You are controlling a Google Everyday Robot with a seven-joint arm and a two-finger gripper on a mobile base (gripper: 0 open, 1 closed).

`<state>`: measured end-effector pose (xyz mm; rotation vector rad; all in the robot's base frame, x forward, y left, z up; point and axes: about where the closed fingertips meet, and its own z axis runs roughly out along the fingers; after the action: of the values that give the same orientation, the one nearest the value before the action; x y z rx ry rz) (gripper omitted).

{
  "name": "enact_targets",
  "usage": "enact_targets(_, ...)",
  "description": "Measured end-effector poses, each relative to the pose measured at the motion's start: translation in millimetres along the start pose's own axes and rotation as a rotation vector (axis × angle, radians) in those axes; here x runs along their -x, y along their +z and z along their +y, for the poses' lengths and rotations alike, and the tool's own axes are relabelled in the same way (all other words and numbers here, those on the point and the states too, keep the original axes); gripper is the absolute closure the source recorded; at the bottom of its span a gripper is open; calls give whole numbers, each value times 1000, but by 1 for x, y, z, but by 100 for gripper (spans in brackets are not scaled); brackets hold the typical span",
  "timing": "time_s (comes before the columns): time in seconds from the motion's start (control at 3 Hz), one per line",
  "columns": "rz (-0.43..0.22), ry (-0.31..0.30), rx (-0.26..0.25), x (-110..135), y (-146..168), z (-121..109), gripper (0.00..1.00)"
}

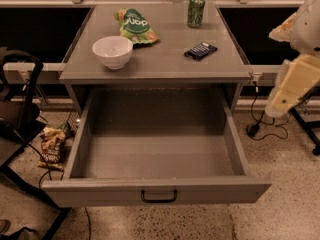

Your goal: Place rxbar blueberry into top drawer

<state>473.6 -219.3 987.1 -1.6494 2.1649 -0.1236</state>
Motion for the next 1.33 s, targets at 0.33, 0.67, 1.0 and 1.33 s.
enact_targets(0.33,-127,134,-58,12,24,-70,0)
enact_targets(0.67,-135,283,-115,31,40,-117,0)
enact_targets(1.0,-40,406,-223,49,57,-152,0)
enact_targets(1.33,-36,427,-232,46,56,-154,0)
